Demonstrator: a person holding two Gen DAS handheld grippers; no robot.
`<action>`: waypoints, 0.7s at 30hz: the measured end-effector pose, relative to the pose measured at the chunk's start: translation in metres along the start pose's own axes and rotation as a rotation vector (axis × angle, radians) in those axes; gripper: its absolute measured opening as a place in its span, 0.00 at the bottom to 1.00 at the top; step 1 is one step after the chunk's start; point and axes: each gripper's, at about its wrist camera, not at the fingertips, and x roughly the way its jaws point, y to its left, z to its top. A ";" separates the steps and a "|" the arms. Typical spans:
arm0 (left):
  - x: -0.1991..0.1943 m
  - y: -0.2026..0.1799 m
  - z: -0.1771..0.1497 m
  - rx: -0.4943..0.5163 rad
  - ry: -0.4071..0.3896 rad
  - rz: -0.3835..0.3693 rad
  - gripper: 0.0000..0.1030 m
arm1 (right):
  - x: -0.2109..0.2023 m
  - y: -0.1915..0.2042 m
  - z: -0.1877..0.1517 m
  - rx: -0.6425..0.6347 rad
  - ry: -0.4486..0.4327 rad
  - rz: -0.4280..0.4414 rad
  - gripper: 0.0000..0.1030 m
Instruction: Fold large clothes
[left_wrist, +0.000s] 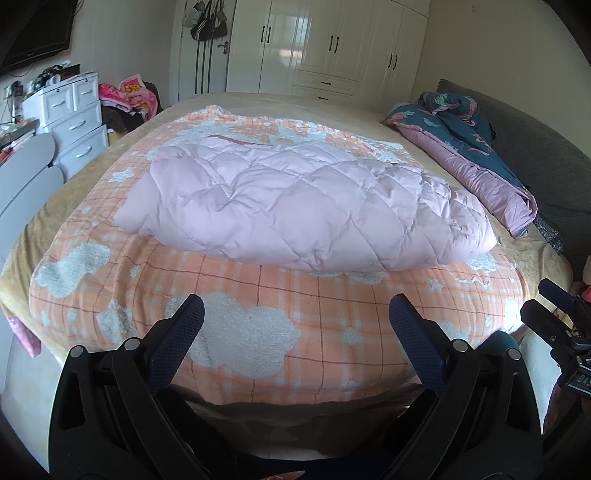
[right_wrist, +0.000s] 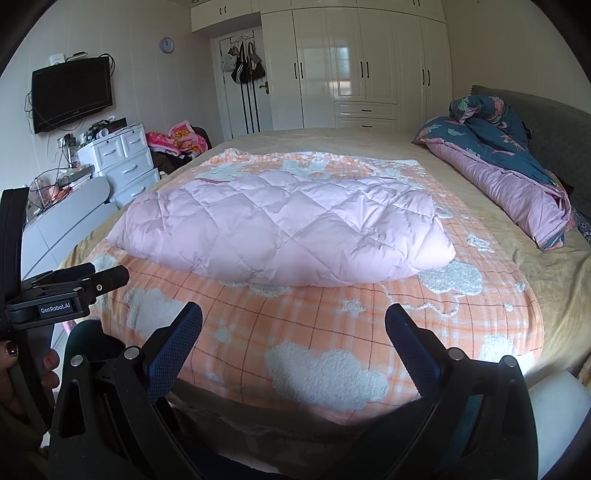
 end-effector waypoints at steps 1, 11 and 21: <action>0.000 0.000 0.000 0.000 0.001 -0.001 0.91 | 0.000 0.001 0.000 -0.002 0.000 -0.001 0.96; -0.002 0.001 0.000 -0.001 -0.003 0.003 0.91 | -0.003 0.003 0.001 -0.008 0.000 0.001 0.96; -0.004 0.002 0.000 0.003 -0.003 0.007 0.91 | -0.004 0.003 0.001 -0.009 -0.001 0.001 0.96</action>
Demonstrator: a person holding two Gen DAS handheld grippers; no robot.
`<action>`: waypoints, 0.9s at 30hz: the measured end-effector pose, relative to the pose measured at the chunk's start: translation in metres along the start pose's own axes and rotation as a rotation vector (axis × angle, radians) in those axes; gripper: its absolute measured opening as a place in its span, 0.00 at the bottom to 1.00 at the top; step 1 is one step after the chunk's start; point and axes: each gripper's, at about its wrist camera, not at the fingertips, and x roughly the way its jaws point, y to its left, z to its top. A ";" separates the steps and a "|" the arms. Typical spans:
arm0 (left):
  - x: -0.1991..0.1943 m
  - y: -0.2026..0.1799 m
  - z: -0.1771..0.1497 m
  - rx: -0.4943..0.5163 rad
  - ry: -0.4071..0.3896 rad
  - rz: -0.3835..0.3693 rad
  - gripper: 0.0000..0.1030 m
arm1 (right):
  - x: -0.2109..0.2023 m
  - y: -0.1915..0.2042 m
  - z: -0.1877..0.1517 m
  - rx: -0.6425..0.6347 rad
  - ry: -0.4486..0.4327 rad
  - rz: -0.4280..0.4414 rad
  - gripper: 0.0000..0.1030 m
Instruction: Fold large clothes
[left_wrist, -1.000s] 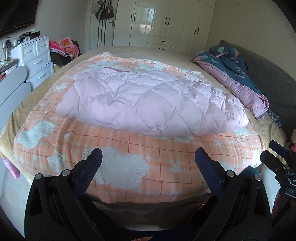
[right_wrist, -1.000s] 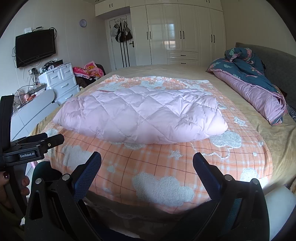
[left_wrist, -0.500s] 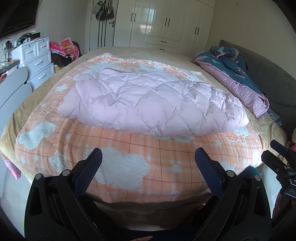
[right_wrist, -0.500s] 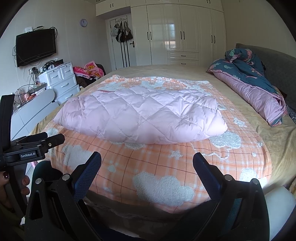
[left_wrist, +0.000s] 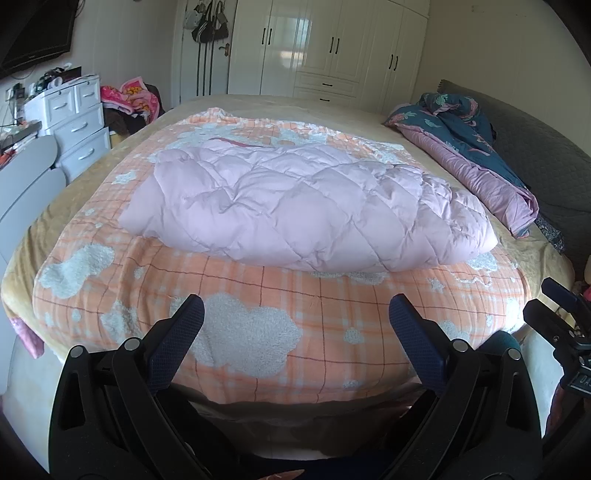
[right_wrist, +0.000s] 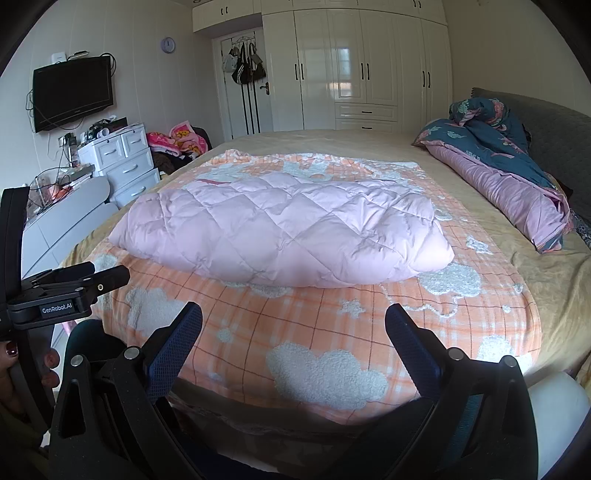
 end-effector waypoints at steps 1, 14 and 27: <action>0.000 0.000 0.000 0.000 -0.001 0.001 0.91 | 0.000 0.000 0.000 0.000 0.000 0.000 0.96; -0.003 -0.001 0.001 0.004 -0.005 0.010 0.91 | -0.001 0.001 0.001 -0.003 0.000 -0.001 0.96; -0.005 0.000 0.002 0.010 -0.007 0.018 0.91 | -0.001 0.002 0.000 -0.004 0.000 0.000 0.96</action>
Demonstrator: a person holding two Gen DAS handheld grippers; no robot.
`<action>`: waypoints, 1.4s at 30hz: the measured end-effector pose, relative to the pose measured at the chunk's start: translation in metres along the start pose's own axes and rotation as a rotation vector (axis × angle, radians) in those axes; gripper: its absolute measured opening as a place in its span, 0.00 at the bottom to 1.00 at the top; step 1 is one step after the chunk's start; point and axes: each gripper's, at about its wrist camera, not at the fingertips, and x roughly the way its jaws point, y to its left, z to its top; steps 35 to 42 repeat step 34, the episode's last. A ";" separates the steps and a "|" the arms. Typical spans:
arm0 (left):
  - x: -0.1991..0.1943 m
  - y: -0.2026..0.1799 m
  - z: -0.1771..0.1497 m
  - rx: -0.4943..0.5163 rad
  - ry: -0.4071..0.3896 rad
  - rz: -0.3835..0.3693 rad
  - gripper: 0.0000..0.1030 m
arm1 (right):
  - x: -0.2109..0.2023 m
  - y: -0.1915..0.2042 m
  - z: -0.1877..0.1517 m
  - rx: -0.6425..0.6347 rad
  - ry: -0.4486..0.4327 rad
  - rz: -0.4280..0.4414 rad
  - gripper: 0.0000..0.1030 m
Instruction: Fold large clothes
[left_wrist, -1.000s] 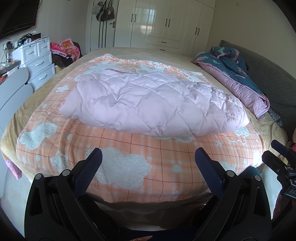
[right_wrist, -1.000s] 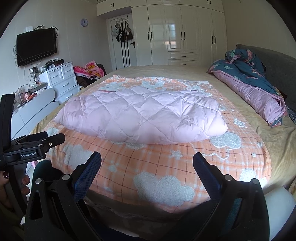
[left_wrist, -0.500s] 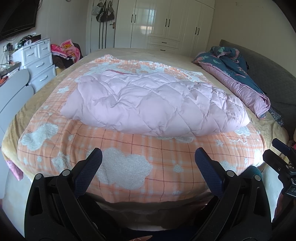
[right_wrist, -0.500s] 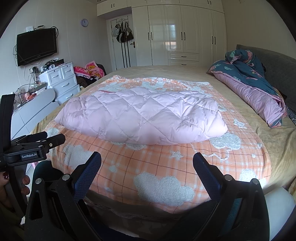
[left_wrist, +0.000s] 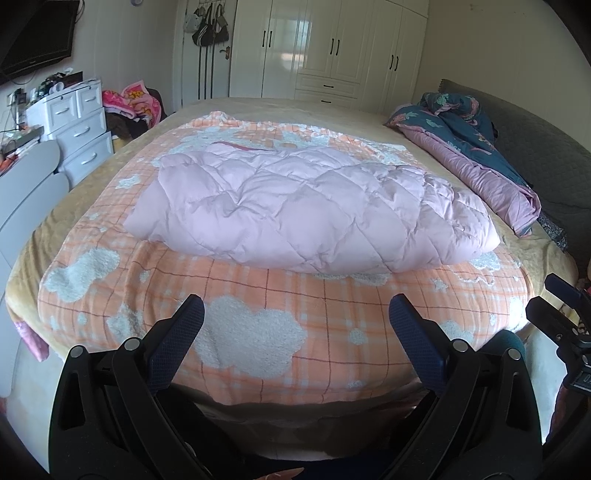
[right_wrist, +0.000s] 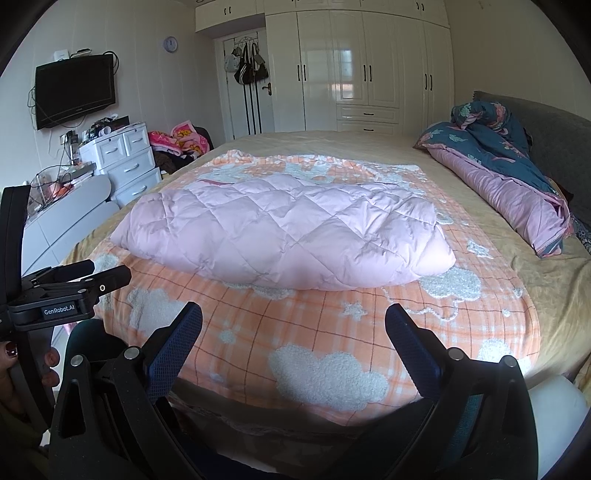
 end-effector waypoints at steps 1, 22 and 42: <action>0.000 -0.001 0.000 -0.001 -0.002 0.000 0.91 | 0.000 0.000 0.000 0.000 0.000 -0.001 0.96; 0.002 0.005 -0.003 0.012 0.003 0.057 0.91 | -0.006 -0.014 -0.004 0.030 0.005 -0.049 0.96; 0.040 0.064 0.009 -0.157 0.073 0.154 0.91 | -0.037 -0.229 -0.081 0.357 0.065 -0.497 0.96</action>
